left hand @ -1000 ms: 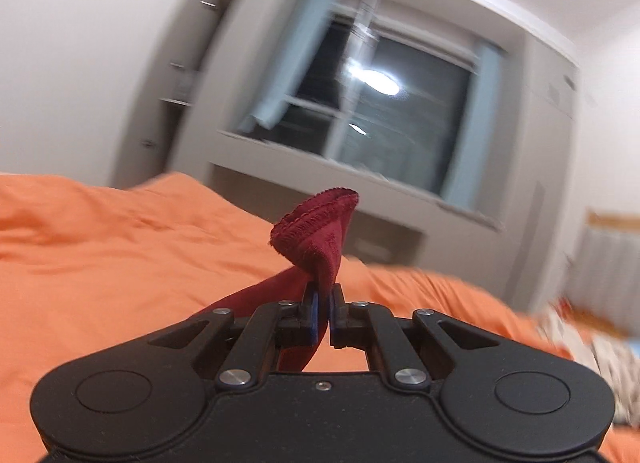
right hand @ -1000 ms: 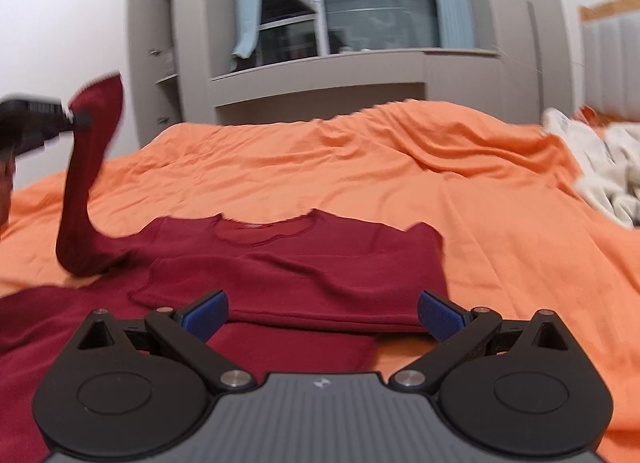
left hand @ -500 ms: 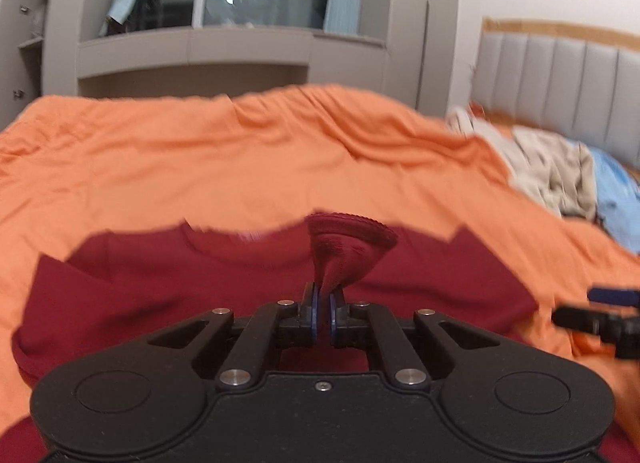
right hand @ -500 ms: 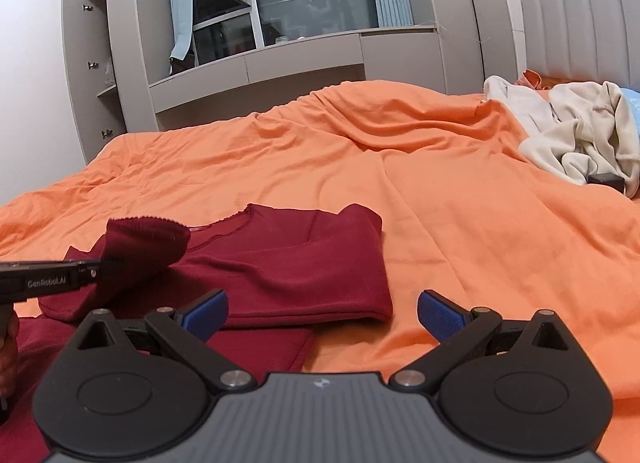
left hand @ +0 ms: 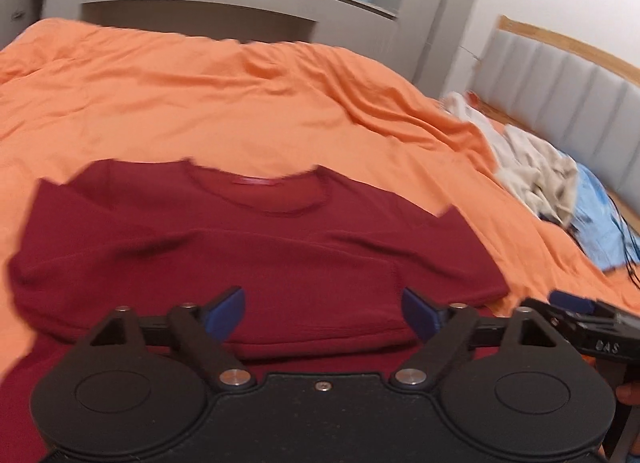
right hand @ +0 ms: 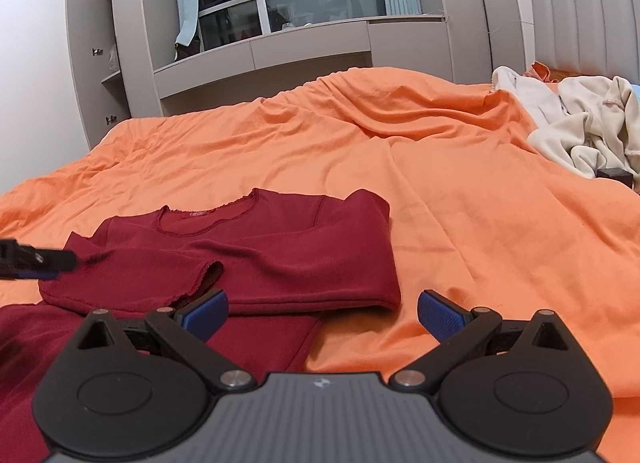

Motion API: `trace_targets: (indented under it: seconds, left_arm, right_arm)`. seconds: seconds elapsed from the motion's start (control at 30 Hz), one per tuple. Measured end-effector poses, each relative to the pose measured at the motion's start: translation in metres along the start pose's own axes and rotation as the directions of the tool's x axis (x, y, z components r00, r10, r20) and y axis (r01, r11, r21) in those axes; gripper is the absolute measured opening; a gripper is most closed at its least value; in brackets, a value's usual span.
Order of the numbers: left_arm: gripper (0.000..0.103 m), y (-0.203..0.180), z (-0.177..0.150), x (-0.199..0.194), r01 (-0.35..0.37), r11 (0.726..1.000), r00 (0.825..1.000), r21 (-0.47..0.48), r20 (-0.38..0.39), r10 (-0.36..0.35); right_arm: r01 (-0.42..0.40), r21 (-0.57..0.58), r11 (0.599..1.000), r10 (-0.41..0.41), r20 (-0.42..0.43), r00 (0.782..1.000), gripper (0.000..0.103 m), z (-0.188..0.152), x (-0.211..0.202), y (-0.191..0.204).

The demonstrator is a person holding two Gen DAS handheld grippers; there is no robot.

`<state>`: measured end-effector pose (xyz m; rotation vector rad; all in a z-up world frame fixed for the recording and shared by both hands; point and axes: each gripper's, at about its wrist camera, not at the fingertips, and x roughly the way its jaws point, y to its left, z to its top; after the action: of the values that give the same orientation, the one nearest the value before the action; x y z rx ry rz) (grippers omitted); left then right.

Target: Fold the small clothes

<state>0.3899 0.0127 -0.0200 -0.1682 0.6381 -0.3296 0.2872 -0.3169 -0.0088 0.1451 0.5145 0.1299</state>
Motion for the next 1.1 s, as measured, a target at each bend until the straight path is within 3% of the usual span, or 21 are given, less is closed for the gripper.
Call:
trace_targets:
  seconds: [0.13, 0.23, 0.43, 0.5, 0.57, 0.7, 0.83, 0.93, 1.0, 1.1]
  left_arm:
    - [0.094, 0.045, 0.006, -0.025, -0.115, 0.990, 0.993, -0.078, 0.032, 0.117]
    - [0.095, 0.088, 0.008, -0.044, -0.184, 0.961, 0.979, -0.205, 0.051, 0.198]
    - [0.091, 0.162, 0.009, -0.062, -0.215, 0.837, 0.952, -0.504, 0.081, 0.294]
    - [0.085, 0.178, 0.008, -0.060, -0.215, 0.794, 0.949, -0.568, 0.072, 0.308]
    - [0.072, 0.189, 0.004, -0.055, -0.195, 0.762, 0.955, -0.618, 0.058, 0.292]
    - [0.049, 0.200, 0.000, -0.045, -0.167, 0.733, 0.964, -0.659, 0.049, 0.263]
    - [0.035, 0.213, -0.003, -0.033, -0.139, 0.682, 0.967, -0.718, 0.049, 0.249]
    - [0.015, 0.219, -0.009, -0.025, -0.151, 0.634, 0.965, -0.759, 0.024, 0.260]
    - [0.011, 0.220, -0.010, -0.023, -0.144, 0.619, 0.965, -0.772, 0.029, 0.260]
    - [0.004, 0.219, -0.011, -0.025, -0.135, 0.618, 0.961, -0.775, 0.050, 0.272]
  right_arm:
    - [-0.004, -0.041, 0.999, 0.004, -0.010, 1.000, 0.103, -0.001, 0.004, 0.007]
    - [-0.005, -0.080, 0.997, 0.004, -0.017, 1.000, 0.103, -0.004, 0.006, 0.013]
    - [-0.035, -0.166, 0.986, 0.031, -0.025, 0.999, 0.103, -0.005, 0.009, 0.029]
    - [-0.051, -0.213, 0.976, 0.047, -0.027, 0.999, 0.103, 0.000, 0.012, 0.037]
    - [-0.058, -0.286, 0.957, 0.056, -0.016, 0.998, 0.103, 0.007, 0.019, 0.050]
    - [-0.038, -0.448, 0.893, 0.048, 0.012, 0.999, 0.103, 0.013, 0.035, 0.077]
    - [-0.076, -0.487, 0.870, 0.098, 0.021, 0.995, 0.103, 0.019, 0.052, 0.096]
    - [-0.083, -0.522, 0.849, 0.111, 0.021, 0.994, 0.103, 0.020, 0.066, 0.111]
    - [-0.081, -0.533, 0.842, 0.102, 0.010, 0.995, 0.103, 0.019, 0.075, 0.116]
    - [-0.045, -0.540, 0.840, 0.033, -0.032, 0.999, 0.103, 0.012, 0.091, 0.120]
